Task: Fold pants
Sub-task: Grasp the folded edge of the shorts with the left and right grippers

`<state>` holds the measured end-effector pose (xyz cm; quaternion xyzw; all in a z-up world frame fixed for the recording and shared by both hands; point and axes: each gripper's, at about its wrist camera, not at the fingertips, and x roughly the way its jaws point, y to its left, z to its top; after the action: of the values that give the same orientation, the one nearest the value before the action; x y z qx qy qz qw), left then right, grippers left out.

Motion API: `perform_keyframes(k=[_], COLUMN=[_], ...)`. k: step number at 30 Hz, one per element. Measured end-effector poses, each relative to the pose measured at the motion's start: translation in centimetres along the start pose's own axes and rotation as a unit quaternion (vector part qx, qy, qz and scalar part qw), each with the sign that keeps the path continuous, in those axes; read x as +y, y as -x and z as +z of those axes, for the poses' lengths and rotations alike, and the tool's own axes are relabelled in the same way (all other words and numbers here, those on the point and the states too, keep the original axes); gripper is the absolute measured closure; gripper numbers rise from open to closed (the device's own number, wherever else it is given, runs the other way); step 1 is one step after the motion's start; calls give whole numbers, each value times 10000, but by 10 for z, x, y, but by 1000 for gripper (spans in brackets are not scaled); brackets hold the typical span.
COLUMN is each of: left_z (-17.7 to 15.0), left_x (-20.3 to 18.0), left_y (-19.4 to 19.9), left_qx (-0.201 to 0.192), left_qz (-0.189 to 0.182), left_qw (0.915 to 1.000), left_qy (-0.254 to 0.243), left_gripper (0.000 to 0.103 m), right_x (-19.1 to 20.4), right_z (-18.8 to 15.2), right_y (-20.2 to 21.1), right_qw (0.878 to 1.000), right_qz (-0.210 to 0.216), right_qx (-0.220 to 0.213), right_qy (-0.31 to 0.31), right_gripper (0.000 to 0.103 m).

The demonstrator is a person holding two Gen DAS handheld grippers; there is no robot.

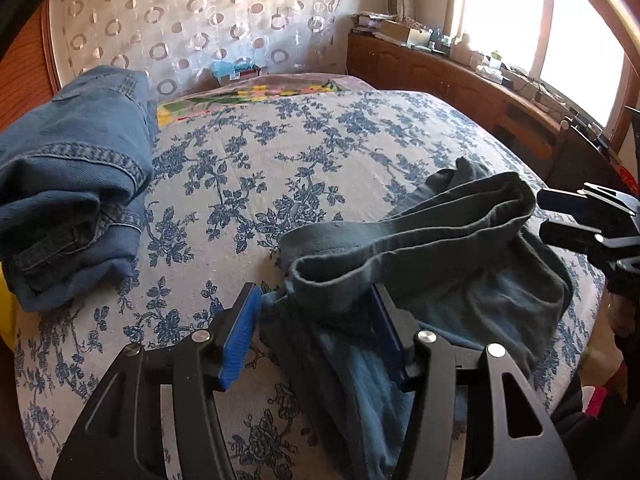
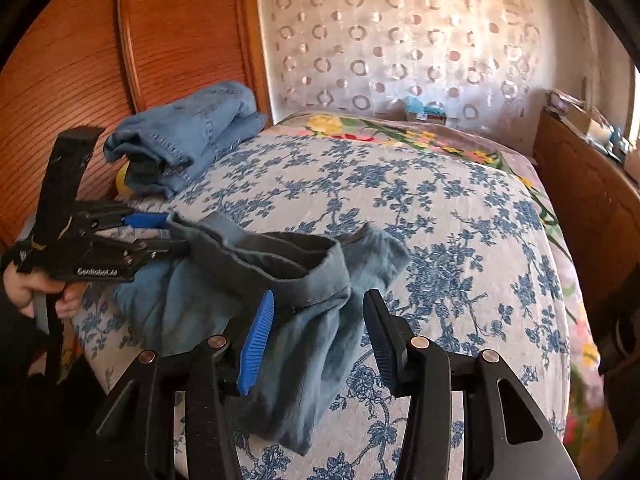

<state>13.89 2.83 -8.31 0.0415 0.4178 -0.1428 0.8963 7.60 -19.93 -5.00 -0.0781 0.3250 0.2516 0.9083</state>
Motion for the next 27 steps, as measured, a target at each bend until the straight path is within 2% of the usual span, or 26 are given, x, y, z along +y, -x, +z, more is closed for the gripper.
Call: perform_keyframes(k=[6,8,11,16,21,22,26,27], left_z=[0,-1,-2,-4,-5,-5,1,4], left_x=[1,2,2,3,3,2,1,0], left_y=[-2,-1,-1,-2,1,1,0,-2], left_qx=[-17,-25,-25,-15,-55,-70,-113,-125], left_qz=[-15,-18,0,32,43,33,21,-28], left_qw=[10000,10000,10000,10000,10000,10000,9999,9999], left_qy=[36,48,43,69,52,47,-29,-70], left_gripper=[46,46,46,46,46,46,46,47], right_x=[0,-3,-9,-10,-15,-15,-12,-11], right_z=[11,17,28,40,33,32,29,28], right_y=[-31,-36,-40,-47,-64,-65,-64,-64], right_qw=[9994,9994,9998,10000,9993,9992,9990,9992], right_qz=[-14,3,48,8,-208,-194,-266,-220], right_qx=[245,240,173,49,285,291,308,305], right_qy=[238,235,106,64,-134,-169,-174,-166], right_gripper=[55,72,86,87,87,85,66,65])
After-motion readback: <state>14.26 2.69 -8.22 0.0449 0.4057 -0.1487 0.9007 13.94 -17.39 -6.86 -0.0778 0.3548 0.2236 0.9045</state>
